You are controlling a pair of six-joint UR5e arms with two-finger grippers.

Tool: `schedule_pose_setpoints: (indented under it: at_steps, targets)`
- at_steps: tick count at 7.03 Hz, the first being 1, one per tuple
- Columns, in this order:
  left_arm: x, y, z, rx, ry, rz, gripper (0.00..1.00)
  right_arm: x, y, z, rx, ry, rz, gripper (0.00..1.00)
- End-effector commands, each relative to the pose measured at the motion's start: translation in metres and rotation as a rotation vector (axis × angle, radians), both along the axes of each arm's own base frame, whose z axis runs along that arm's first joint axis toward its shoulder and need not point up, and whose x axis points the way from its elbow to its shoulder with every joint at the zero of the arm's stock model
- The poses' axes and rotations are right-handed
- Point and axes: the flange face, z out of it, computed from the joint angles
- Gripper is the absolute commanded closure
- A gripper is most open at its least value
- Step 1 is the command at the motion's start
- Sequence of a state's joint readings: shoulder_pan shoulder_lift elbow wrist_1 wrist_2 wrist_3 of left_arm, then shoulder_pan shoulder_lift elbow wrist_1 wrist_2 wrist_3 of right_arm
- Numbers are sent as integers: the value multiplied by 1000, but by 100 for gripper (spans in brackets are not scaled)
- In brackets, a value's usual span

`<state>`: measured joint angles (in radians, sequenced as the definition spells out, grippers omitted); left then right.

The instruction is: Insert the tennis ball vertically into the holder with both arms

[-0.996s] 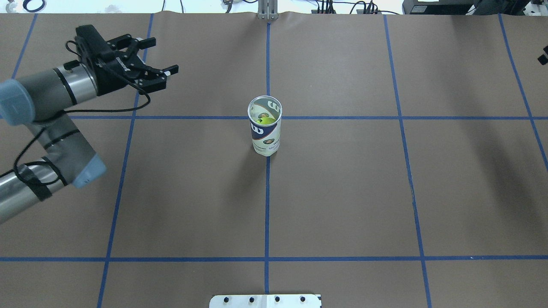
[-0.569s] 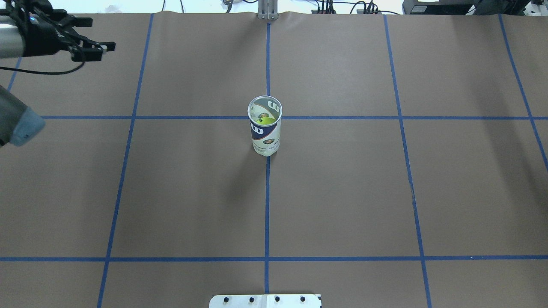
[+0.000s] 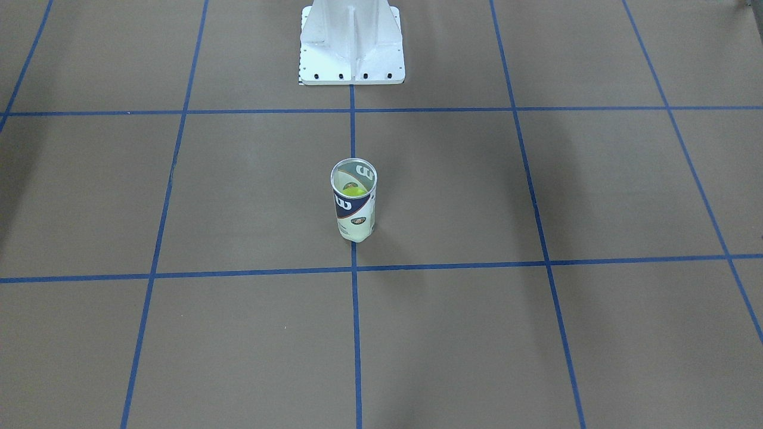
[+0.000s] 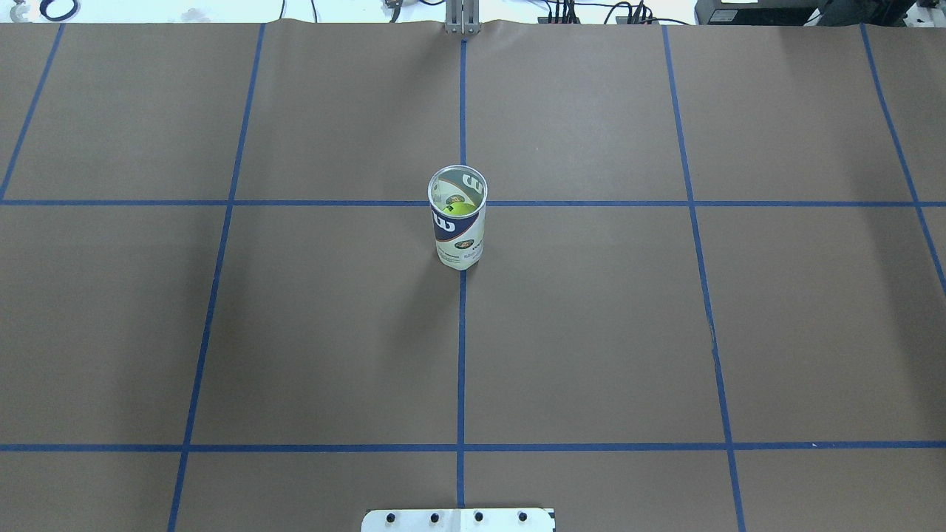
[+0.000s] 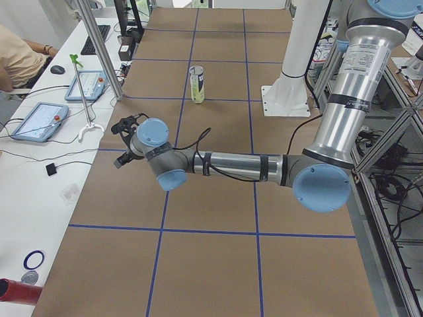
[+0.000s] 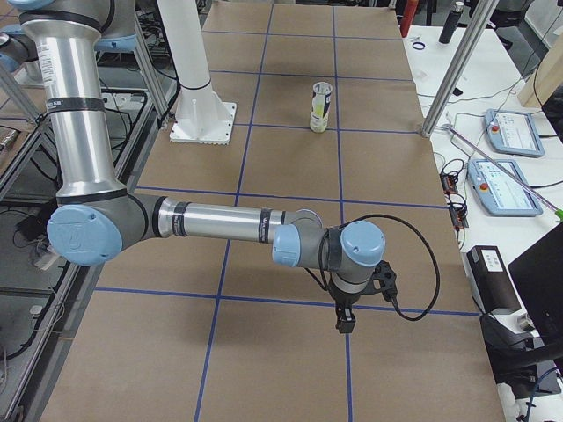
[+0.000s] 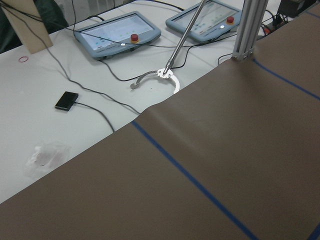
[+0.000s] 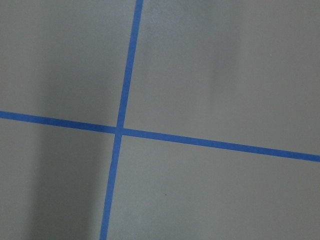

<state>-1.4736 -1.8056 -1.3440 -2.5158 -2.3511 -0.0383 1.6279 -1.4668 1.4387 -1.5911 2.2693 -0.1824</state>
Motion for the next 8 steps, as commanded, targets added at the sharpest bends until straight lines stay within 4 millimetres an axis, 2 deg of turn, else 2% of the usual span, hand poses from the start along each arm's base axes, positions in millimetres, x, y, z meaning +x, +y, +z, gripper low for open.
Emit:
schedule_pose_setpoints:
  at_steps: [1, 2, 3, 4, 5, 7, 8]
  targets:
    - [-36, 18, 48, -112, -101, 40, 1, 1, 33, -2, -7, 2, 24, 0]
    - [-49, 26, 77, -247, -116, 28, 1, 0, 55, -7, -11, 3, 40, 0]
    - [-69, 40, 96, -328, -121, 12, 1, -1, 71, -11, -11, 3, 49, 0]
    - [-79, 52, 117, -439, -117, 1, 1, -2, 77, -9, -17, 1, 49, 0]
    - [-95, 74, 132, -498, -106, -25, 1, -2, 78, -8, -19, 1, 49, 0]
    - [-101, 90, 155, -608, -131, 21, 0, -2, 78, -9, -18, -5, 49, 0]
    - [-107, 96, 157, -716, -139, 23, 0, -2, 78, -9, -18, -5, 49, 0]
